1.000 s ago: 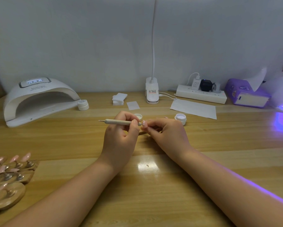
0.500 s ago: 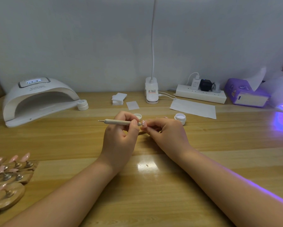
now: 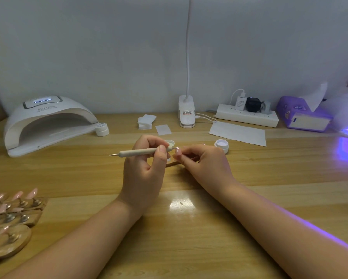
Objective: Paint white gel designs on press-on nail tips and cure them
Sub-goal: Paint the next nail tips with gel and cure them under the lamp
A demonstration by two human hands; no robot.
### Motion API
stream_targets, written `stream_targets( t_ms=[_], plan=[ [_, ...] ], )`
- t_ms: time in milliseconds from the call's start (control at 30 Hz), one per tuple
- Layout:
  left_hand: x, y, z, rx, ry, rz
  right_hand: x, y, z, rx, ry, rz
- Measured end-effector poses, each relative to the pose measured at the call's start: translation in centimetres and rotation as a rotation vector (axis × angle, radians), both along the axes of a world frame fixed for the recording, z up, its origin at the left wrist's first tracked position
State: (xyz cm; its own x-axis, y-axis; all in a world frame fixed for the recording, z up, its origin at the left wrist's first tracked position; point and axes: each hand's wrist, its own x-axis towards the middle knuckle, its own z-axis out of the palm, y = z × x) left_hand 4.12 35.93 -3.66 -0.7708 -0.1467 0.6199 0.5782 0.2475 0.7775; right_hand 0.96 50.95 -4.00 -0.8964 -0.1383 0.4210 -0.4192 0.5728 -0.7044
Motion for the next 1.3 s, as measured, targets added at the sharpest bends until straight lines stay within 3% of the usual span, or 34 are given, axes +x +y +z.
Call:
stream_targets(
  t_ms=[1033, 1300],
  plan=[
    [-0.17, 0.31, 0.02, -0.083, -0.1, 0.029, -0.18, 0.14, -0.28, -0.004, 0.04, 0.009],
    [-0.09, 0.01, 0.3, 0.014, 0.041, 0.031, -0.17, 0.17, -0.24, -0.096, 0.06, 0.024]
  ],
)
